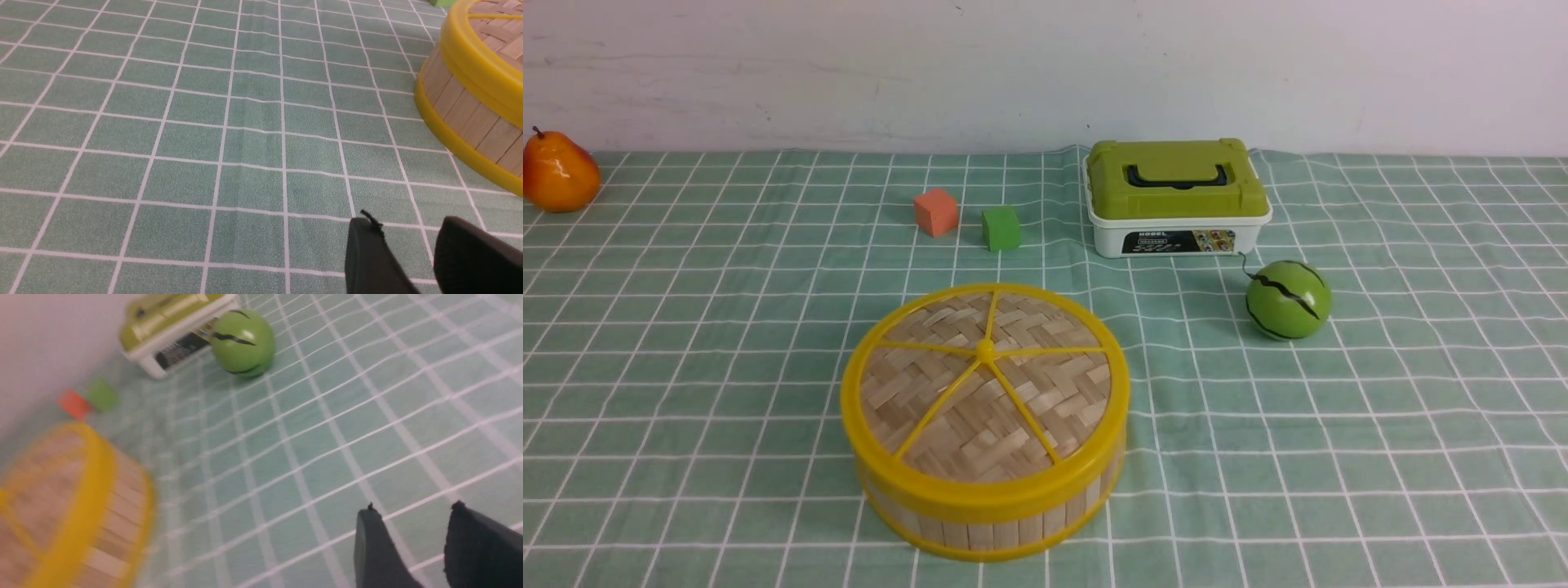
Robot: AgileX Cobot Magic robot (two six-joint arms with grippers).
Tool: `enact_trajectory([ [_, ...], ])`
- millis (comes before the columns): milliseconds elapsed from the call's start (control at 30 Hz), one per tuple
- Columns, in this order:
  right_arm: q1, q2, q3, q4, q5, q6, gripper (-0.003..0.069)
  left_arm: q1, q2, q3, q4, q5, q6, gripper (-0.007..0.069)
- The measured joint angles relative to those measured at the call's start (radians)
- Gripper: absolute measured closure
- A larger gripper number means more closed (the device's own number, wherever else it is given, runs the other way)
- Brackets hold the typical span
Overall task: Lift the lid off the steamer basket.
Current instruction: Use the right arm to lift the lid of the steamer
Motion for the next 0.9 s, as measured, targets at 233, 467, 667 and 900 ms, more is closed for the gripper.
enact_trajectory([
  [233, 0.000, 0.000, 0.007, 0.364, 0.012, 0.213, 0.0422, 0.000, 0.000, 0.000, 0.000, 0.000, 0.000, 0.0386],
  [467, 0.000, 0.000, 0.007, 0.266, 0.006, 0.143, 0.0422, 0.000, 0.000, 0.000, 0.000, 0.000, 0.000, 0.0386],
  [667, 0.000, 0.018, -0.136, 0.217, 0.052, -0.170, 0.0455, 0.000, 0.000, 0.000, 0.000, 0.000, 0.000, 0.0386],
  [900, 0.000, 0.474, -0.723, -0.020, 0.525, -0.608, 0.0675, 0.000, 0.000, 0.000, 0.000, 0.000, 0.000, 0.0386],
])
